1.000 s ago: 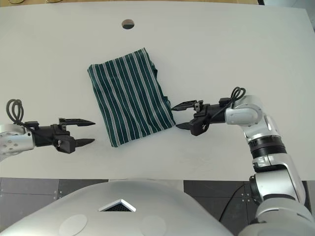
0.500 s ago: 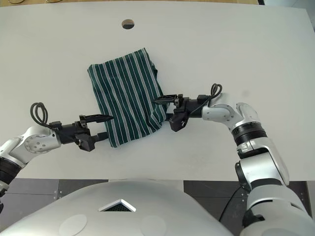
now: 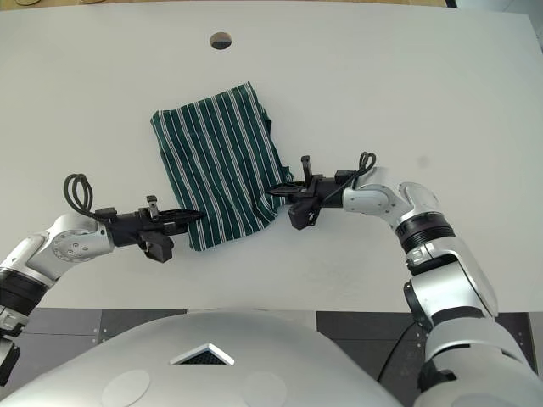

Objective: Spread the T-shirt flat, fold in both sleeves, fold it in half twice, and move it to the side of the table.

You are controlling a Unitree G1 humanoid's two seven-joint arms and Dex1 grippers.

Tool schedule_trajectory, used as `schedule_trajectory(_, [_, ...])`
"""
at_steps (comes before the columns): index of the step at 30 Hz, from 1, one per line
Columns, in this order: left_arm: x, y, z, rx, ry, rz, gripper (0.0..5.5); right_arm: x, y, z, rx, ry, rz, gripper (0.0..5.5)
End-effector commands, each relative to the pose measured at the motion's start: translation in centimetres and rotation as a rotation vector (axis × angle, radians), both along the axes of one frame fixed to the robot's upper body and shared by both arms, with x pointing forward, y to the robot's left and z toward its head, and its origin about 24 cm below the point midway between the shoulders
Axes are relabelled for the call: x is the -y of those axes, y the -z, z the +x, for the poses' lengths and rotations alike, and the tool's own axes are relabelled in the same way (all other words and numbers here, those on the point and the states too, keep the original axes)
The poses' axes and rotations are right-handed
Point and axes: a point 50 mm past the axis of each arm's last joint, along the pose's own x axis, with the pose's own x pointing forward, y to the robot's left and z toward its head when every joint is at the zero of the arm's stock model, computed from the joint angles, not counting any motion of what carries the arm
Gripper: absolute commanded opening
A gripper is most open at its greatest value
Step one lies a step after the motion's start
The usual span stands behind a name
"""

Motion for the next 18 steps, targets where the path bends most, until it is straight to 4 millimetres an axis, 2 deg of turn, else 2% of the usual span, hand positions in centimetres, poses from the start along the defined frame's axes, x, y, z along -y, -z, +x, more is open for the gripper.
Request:
schedule_trajectory(1, [0.1, 1.0, -0.6, -0.054, 0.005, 0.046, 0.10, 0.8, 1.1, -0.4, -0.041, 0.001, -0.107, 0.25])
schedule_trajectory(4, [0.1, 0.8, -0.8, -0.120, -0.003, 0.050, 0.10, 0.6, 0.5, -1.0, -0.123, 0.018, -0.023, 0.25])
schedule_trajectory(6, [0.4, -0.5, -1.7, -0.280, -0.009, -0.024, 0.10, 0.8, -0.4, -2.1, -0.252, 0.020, 0.003, 0.25])
schedule_trajectory(8, [0.7, -2.0, -2.5, -0.446, -0.002, -0.092, 0.10, 0.6, -1.8, -3.3, -0.394, 0.006, 0.026, 0.24])
schedule_trajectory(12, [-0.1, -4.0, -3.4, -0.681, 0.012, -0.080, 0.10, 0.4, -4.9, -4.9, -0.586, -0.005, 0.065, 0.24])
schedule_trajectory(18, [-0.5, -5.5, -3.8, -0.760, -0.022, -0.144, 0.10, 0.8, -7.6, -5.5, -0.733, 0.026, 0.068, 0.24])
